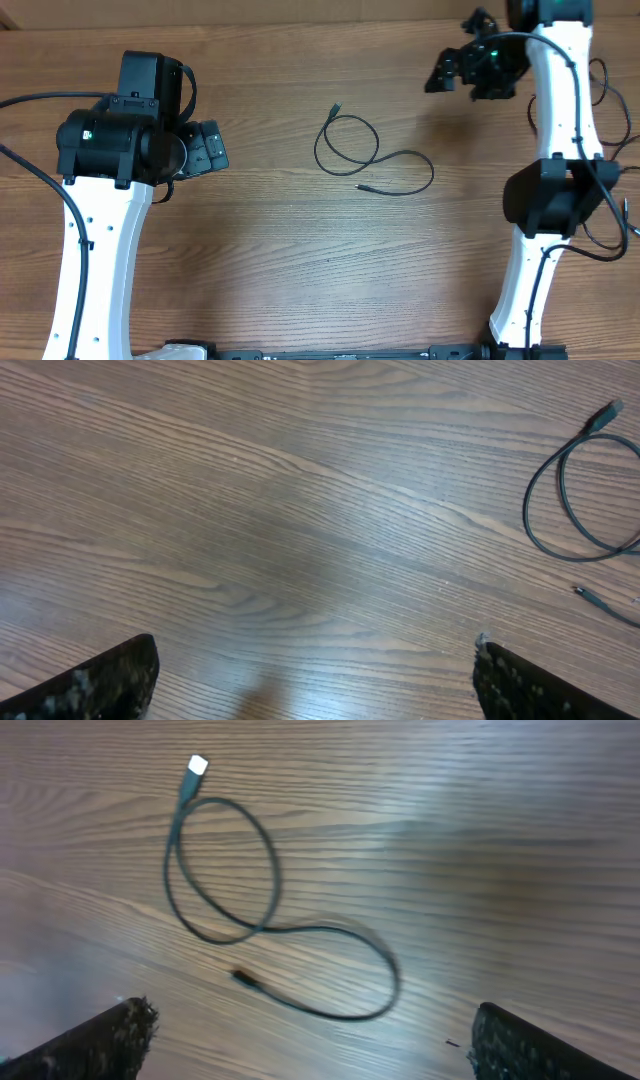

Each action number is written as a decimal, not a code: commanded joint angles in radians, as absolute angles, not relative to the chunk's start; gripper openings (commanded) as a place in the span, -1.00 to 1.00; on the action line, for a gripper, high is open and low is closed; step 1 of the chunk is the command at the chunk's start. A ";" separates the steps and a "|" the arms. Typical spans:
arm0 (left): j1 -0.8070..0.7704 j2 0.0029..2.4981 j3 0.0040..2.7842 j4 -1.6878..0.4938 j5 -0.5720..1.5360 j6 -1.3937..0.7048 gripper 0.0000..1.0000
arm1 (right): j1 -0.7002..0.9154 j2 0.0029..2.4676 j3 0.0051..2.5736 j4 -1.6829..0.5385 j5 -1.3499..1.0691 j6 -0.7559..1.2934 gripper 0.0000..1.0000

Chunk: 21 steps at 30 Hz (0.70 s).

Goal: Untangle cables
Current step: 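Lower the right gripper onto the remaining black cable and grasp it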

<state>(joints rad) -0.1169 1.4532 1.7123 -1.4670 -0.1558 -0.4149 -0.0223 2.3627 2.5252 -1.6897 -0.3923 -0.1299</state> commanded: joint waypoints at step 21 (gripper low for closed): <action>-0.113 1.446 1.723 -1.466 -0.152 -0.406 1.00 | 0.335 2.366 2.519 -1.487 0.009 0.811 1.00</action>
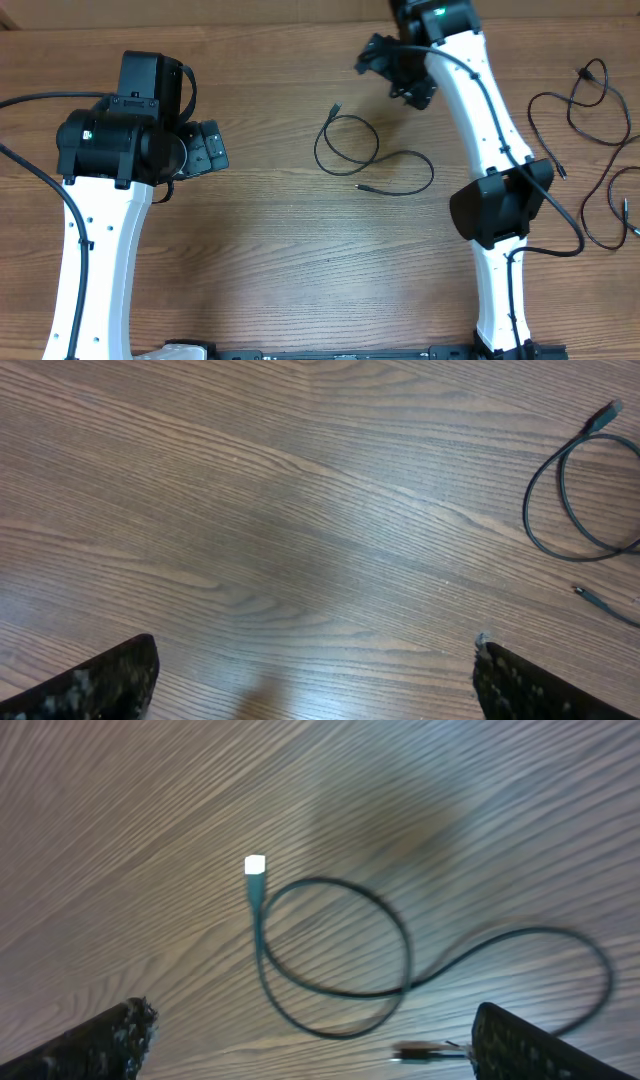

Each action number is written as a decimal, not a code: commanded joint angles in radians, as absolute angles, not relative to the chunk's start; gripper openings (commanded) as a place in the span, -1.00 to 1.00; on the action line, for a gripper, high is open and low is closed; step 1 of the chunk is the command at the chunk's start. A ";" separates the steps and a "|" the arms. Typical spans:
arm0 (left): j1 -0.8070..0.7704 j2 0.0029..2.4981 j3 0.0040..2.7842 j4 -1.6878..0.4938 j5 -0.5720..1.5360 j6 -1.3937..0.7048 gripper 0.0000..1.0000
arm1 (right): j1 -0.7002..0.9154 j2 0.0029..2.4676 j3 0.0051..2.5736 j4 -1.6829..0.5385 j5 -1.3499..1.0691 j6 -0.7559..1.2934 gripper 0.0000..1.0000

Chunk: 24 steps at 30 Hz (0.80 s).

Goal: Untangle cables
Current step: 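Lower the right gripper onto the remaining black cable and grasp it, then drag the cable with the right gripper up and to the right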

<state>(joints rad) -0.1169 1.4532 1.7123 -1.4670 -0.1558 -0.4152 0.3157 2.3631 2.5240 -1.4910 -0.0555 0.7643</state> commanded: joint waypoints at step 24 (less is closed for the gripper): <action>-0.113 1.446 1.723 -1.466 -0.152 -0.406 0.99 | 0.395 2.366 1.987 -1.377 0.070 1.200 0.98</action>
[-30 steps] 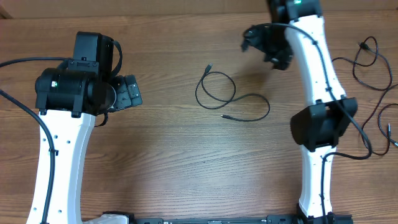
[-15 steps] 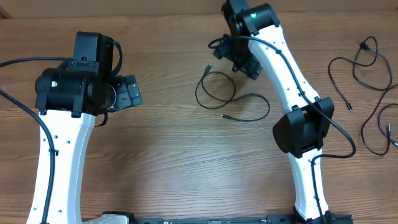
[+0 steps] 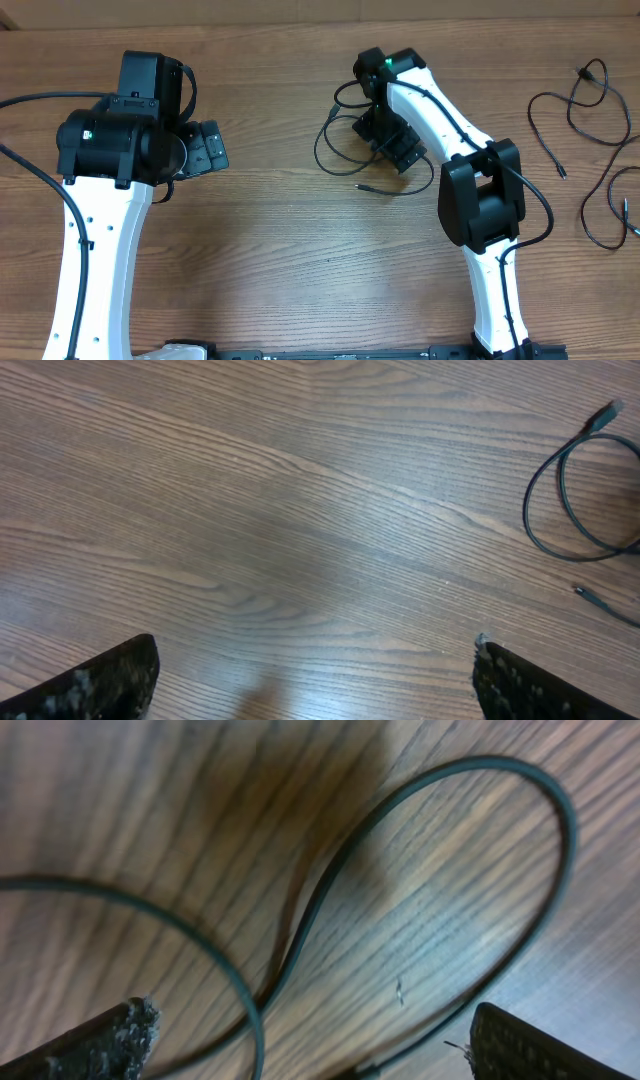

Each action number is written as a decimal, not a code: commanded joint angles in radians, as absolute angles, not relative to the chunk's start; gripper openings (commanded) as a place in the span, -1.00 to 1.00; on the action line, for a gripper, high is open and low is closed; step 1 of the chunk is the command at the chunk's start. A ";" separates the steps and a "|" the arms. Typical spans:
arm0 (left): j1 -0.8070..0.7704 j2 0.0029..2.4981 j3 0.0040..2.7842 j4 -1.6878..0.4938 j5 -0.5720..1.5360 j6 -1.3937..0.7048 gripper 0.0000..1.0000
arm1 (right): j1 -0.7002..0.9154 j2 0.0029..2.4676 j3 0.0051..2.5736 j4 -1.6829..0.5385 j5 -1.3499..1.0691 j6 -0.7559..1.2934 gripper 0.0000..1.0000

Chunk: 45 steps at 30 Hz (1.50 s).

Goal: Untangle cables
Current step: 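Drag the cable with the right gripper up and to the right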

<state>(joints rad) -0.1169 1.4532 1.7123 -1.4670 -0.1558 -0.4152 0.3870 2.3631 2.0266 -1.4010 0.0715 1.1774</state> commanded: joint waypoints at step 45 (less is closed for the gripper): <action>-0.113 1.446 1.723 -1.466 -0.152 -0.406 1.00 | 0.191 2.332 2.745 -1.694 0.205 0.891 -0.92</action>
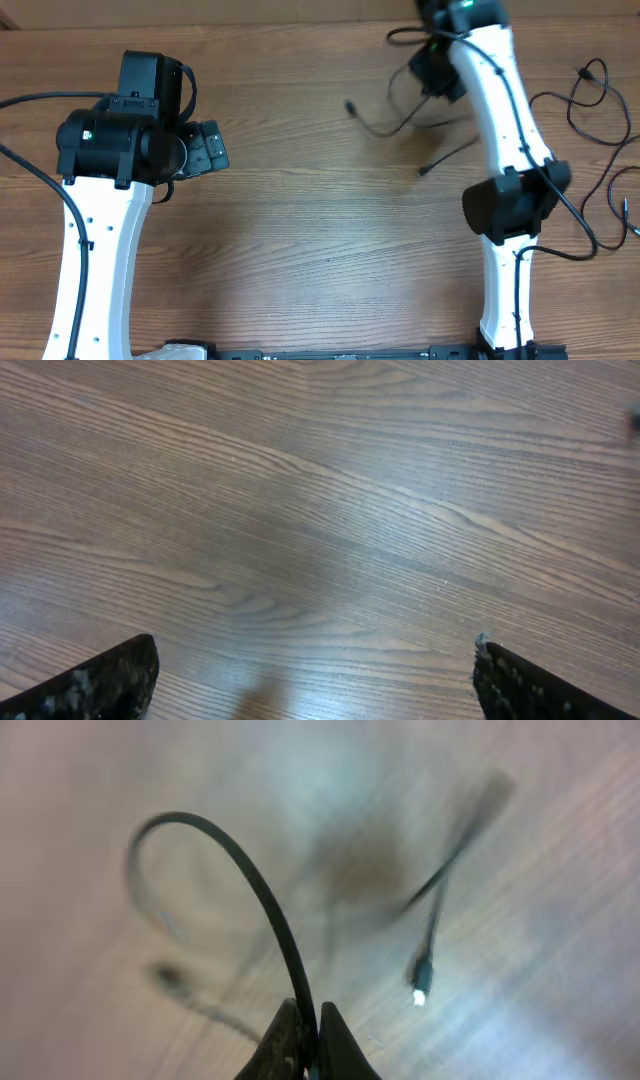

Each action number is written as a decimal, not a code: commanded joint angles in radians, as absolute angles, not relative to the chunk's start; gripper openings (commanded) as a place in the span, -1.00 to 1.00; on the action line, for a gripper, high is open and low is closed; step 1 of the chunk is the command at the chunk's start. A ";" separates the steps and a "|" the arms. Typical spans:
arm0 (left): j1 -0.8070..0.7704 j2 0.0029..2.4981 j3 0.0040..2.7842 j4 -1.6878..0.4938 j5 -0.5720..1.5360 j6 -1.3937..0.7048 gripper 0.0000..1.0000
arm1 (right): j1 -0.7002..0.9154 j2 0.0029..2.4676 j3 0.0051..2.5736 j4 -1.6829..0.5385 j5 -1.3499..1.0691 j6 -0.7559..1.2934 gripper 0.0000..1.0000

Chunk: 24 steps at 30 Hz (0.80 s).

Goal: Untangle cables
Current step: 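Drag the cable with the right gripper up and to the right, then reach the right gripper down onto the cable at the upper right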

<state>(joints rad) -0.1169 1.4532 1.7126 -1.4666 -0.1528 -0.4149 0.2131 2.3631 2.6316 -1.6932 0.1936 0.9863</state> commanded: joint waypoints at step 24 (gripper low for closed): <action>-0.113 1.446 1.723 -1.466 -0.152 -0.406 1.00 | -0.246 2.328 2.924 -1.694 0.058 0.703 -0.92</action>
<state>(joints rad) -0.1169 1.4532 1.7126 -1.4670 -0.1528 -0.4149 -0.2119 2.3592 2.8990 -1.6943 0.1818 0.8333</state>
